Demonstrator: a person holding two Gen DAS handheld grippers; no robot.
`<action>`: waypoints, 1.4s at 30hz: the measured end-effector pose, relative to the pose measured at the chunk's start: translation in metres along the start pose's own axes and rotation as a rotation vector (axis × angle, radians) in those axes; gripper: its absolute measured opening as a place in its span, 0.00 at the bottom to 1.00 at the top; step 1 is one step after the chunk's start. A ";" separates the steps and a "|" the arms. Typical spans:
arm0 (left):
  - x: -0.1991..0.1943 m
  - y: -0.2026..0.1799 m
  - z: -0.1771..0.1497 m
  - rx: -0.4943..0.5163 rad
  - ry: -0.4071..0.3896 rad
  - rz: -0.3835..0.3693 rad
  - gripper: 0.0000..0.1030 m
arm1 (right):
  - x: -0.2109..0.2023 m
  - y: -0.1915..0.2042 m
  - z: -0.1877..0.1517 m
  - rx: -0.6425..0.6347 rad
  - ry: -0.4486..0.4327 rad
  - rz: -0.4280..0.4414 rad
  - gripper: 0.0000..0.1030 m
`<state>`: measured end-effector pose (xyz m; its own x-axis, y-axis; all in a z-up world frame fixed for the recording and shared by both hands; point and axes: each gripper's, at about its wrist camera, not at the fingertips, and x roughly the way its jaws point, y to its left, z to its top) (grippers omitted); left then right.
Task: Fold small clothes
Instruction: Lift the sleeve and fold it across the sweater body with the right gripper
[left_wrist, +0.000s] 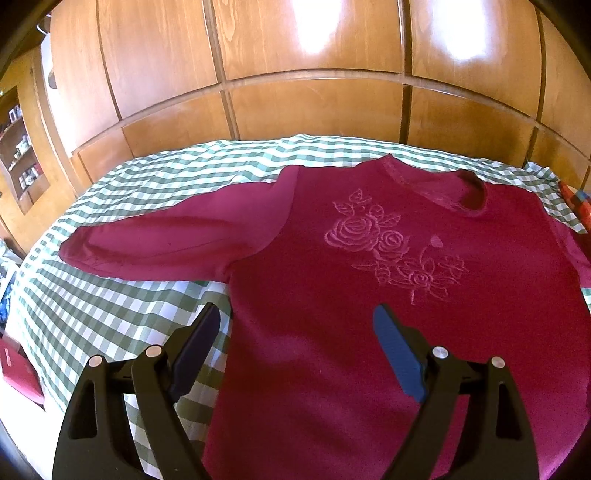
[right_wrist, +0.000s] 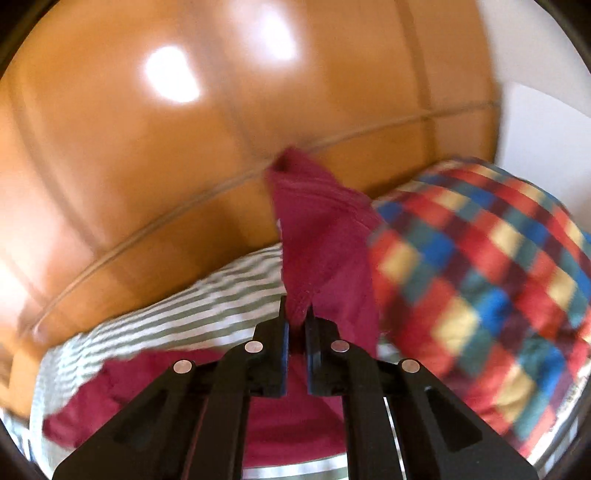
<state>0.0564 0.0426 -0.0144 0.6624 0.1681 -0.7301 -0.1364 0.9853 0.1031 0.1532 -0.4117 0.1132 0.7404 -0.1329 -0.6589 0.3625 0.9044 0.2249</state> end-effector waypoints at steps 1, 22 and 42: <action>-0.001 0.001 0.000 0.000 0.004 -0.004 0.82 | 0.001 0.020 -0.003 -0.030 0.008 0.040 0.06; 0.011 0.048 0.015 -0.106 0.051 -0.194 0.82 | 0.056 0.248 -0.166 -0.300 0.345 0.543 0.52; 0.088 -0.035 0.095 -0.075 0.137 -0.501 0.06 | 0.028 0.039 -0.154 0.004 0.282 0.216 0.52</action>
<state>0.1898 0.0260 -0.0180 0.5581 -0.3341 -0.7596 0.1168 0.9379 -0.3267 0.1012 -0.3180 -0.0071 0.6147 0.1790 -0.7682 0.2171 0.8979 0.3829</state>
